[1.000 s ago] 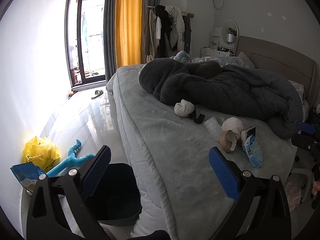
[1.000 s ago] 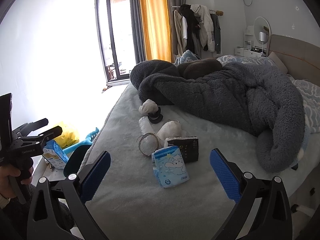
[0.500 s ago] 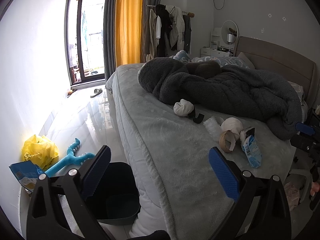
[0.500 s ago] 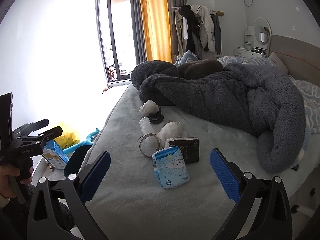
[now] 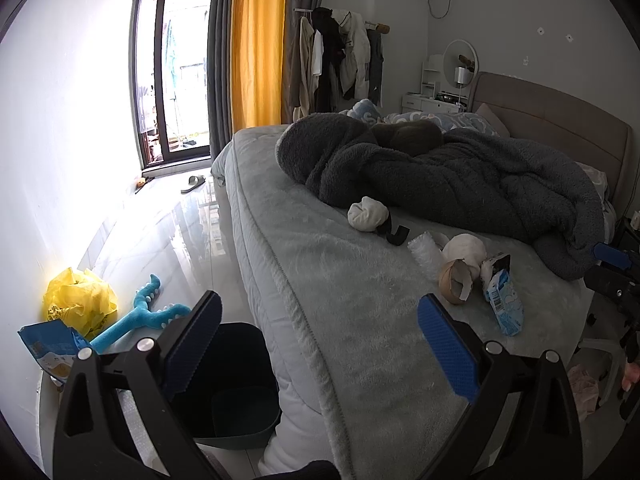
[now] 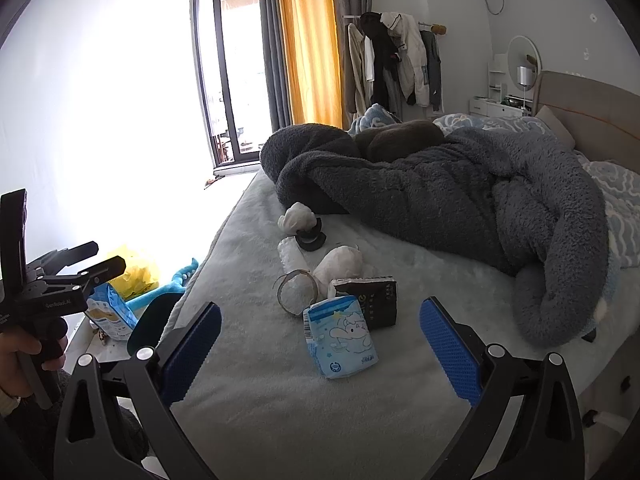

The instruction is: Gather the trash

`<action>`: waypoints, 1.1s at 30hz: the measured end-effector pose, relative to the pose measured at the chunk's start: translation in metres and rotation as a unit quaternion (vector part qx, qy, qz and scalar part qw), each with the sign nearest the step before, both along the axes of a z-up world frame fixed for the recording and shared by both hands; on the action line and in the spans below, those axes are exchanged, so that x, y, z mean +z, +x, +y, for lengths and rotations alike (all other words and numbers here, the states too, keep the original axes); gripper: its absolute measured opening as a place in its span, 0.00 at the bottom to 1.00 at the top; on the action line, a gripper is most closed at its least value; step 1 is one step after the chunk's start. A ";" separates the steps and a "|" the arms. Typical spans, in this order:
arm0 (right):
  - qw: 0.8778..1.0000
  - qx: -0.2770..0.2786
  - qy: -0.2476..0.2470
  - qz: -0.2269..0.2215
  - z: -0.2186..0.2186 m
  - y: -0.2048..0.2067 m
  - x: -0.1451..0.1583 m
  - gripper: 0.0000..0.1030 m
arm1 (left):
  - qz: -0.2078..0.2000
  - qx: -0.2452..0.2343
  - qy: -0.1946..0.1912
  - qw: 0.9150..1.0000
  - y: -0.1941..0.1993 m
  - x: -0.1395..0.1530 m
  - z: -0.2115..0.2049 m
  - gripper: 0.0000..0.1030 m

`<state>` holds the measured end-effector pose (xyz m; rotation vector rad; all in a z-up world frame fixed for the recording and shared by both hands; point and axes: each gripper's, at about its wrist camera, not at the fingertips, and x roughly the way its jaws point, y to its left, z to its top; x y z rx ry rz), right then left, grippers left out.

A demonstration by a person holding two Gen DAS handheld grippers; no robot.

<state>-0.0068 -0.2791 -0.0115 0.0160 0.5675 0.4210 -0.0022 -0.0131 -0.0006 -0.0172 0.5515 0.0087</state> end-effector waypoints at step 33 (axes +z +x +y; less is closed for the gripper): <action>0.999 0.022 -0.020 0.042 0.008 0.024 -0.026 0.97 | 0.003 -0.076 -0.026 0.997 0.018 -0.003 -0.006 0.96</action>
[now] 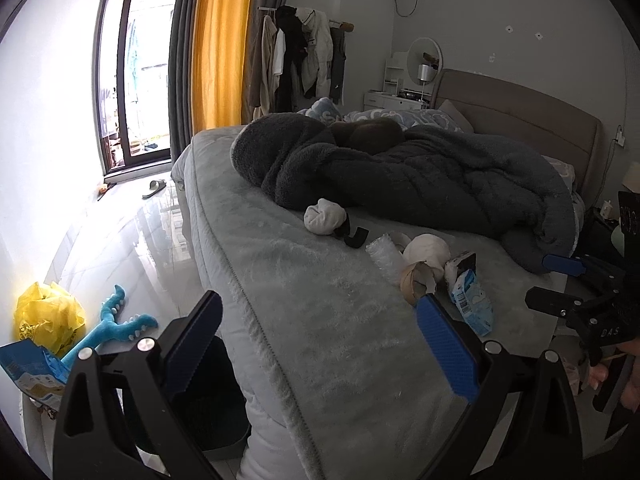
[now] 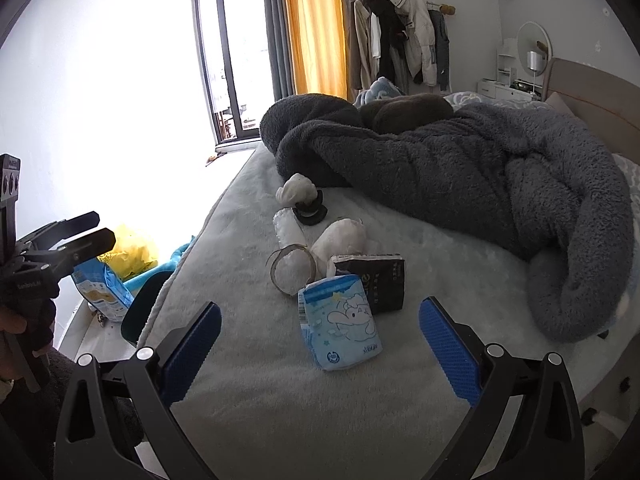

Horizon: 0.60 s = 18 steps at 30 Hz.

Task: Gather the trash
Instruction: 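Grasp the blue wipes package with the right tool while the left tool approaches the cardboard tube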

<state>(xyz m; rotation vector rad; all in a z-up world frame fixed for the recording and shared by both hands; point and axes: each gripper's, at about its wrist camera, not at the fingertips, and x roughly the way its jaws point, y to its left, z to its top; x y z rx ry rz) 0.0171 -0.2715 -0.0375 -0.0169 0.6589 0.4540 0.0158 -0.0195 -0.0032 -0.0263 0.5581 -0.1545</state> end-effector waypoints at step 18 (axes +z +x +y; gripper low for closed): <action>0.996 0.042 -0.015 0.079 0.012 0.045 -0.037 0.89 | 0.049 -0.058 -0.053 0.996 0.051 -0.015 -0.007 0.84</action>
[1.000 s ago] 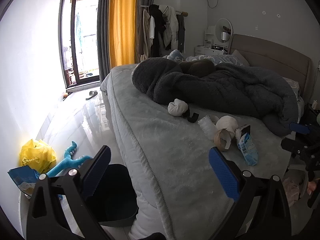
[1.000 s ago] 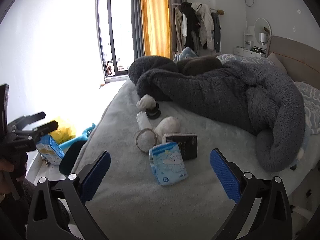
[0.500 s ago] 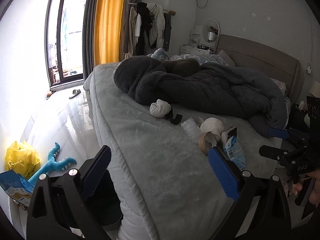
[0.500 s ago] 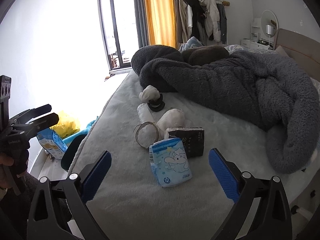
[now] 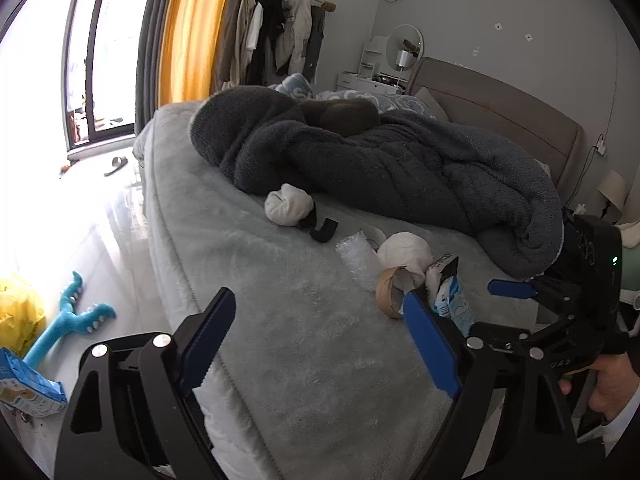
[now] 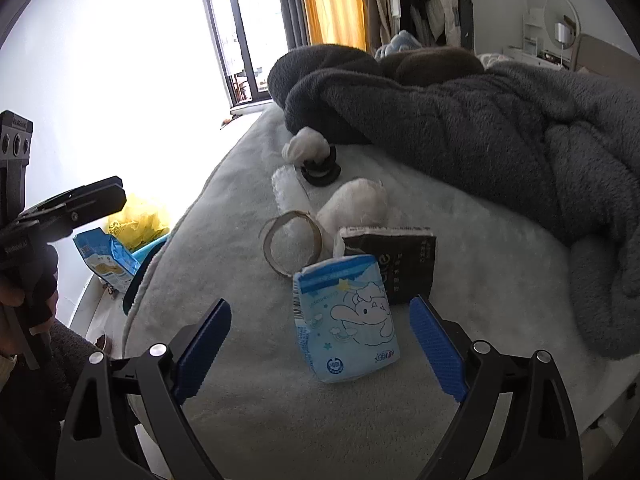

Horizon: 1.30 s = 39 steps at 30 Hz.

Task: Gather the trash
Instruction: 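Grasp the blue wipes package with the right tool while the left tool approaches the cardboard tube, then grasp the cardboard tube with the left tool while the right tool lifts the package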

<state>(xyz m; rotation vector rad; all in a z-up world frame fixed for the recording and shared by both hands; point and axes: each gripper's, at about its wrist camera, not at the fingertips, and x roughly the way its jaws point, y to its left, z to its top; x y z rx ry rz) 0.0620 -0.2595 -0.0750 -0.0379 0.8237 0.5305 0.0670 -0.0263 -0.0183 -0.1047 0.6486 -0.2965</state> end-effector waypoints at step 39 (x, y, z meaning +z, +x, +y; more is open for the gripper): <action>0.998 0.033 -0.007 0.061 -0.006 0.017 -0.043 0.57 | 0.148 -0.082 -0.088 0.982 0.078 -0.072 -0.065 0.58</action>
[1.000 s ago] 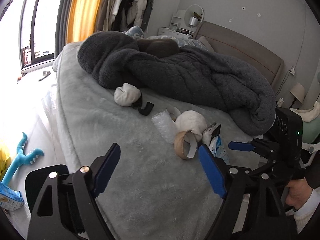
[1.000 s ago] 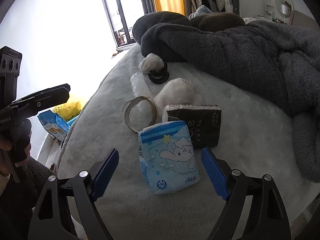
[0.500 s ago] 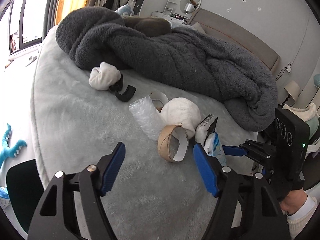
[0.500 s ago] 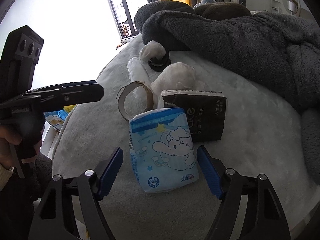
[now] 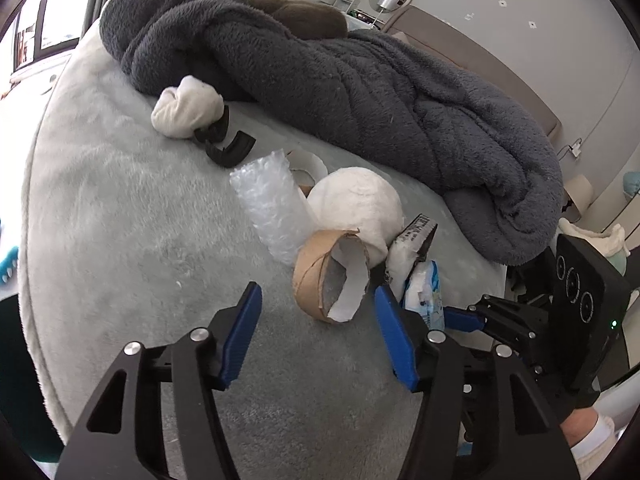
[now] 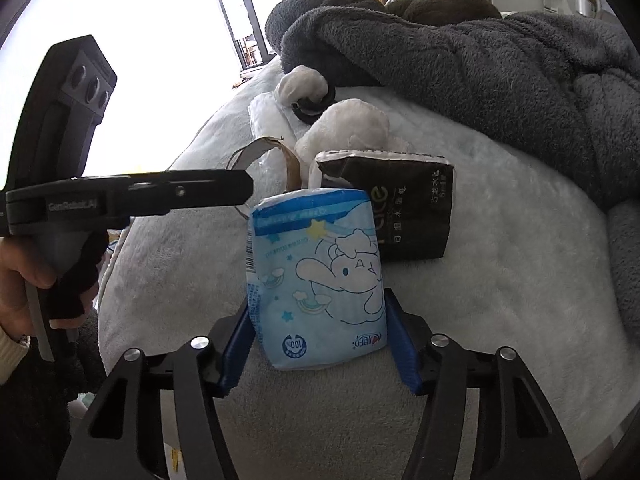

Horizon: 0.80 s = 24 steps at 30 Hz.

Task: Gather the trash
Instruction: 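Grasp the cardboard tube with the left tool while the right tool lifts the package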

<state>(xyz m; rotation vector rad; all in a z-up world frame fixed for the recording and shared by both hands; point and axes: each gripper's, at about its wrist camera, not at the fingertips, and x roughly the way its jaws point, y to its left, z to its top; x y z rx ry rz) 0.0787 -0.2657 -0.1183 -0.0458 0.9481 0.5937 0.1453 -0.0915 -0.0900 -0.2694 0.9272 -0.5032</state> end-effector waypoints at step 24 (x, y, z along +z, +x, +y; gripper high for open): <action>0.996 -0.054 0.043 -0.060 -0.036 0.008 0.047 0.52 | 0.005 -0.006 0.008 1.000 0.004 -0.006 -0.010 0.25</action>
